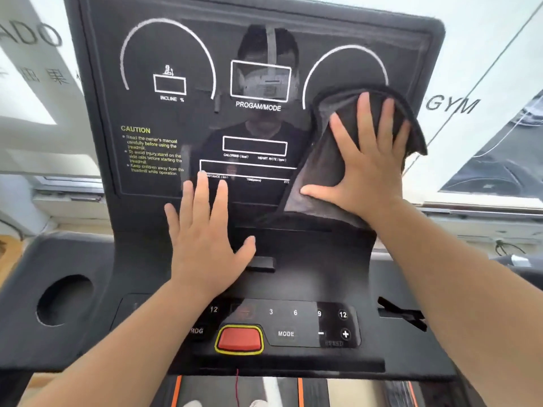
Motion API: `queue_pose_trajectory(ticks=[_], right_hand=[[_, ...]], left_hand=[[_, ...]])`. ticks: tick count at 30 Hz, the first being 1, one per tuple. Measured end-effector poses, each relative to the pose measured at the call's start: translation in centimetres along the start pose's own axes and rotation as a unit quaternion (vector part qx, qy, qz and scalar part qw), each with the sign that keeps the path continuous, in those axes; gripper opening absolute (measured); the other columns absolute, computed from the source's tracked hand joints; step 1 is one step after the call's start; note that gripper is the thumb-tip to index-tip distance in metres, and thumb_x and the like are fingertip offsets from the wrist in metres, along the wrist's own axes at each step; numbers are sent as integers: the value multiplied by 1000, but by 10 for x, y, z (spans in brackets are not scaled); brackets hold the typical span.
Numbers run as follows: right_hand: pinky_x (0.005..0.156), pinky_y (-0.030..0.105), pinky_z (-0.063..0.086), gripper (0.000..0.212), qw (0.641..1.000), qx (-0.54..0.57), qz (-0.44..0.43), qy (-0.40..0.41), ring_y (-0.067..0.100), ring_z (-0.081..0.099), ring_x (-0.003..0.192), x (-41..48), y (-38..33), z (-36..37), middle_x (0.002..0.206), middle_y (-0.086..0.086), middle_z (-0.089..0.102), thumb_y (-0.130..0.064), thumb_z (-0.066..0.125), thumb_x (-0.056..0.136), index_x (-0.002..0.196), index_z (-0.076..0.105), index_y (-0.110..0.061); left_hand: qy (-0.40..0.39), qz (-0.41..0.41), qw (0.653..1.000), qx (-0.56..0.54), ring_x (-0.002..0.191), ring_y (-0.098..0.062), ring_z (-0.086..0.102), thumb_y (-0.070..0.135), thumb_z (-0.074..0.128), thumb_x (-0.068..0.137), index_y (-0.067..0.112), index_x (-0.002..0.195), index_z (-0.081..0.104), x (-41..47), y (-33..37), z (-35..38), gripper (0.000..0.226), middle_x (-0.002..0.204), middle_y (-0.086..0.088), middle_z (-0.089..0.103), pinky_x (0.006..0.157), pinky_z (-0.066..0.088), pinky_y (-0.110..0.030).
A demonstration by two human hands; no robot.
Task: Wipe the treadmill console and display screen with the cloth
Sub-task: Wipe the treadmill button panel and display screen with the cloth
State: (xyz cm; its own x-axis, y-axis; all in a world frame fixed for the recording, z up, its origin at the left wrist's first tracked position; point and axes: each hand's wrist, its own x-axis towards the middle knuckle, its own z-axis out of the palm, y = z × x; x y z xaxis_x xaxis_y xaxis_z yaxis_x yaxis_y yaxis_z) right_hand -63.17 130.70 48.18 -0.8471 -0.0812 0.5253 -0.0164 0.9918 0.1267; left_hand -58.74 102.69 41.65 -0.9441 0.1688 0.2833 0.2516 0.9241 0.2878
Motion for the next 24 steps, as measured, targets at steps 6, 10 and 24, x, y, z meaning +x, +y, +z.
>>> queue_pose_trajectory(ticks=[6, 10, 24], right_hand=[[120, 73, -2, 121, 998, -14, 47, 38, 51, -4, 156, 61, -32, -21, 173, 17, -2, -101, 36, 70, 165, 8, -31], [122, 68, -4, 109, 995, -6, -96, 39, 46, 2, 157, 10, -37, 8, 173, 12, 8, -90, 52, 76, 164, 22, -32], [121, 73, 2, 116, 993, -19, 77, 82, 57, -1, 153, 84, 41, -34, 171, 22, 1, -97, 42, 74, 164, 11, -30]], left_hand=[[22, -5, 999, 24, 155, -33, 8, 54, 68, 78, 11, 156, 23, 30, 20, -11, 101, 168, -9, 9, 118, 15, -66], [30, -13, 999, 20, 155, -33, 8, 52, 72, 76, 11, 157, 24, 29, 22, -6, 103, 169, -8, 9, 117, 17, -66], [25, -9, 1000, 10, 155, -34, 10, 47, 76, 75, 10, 156, 27, 29, 18, -1, 102, 168, -8, 10, 115, 26, -66]])
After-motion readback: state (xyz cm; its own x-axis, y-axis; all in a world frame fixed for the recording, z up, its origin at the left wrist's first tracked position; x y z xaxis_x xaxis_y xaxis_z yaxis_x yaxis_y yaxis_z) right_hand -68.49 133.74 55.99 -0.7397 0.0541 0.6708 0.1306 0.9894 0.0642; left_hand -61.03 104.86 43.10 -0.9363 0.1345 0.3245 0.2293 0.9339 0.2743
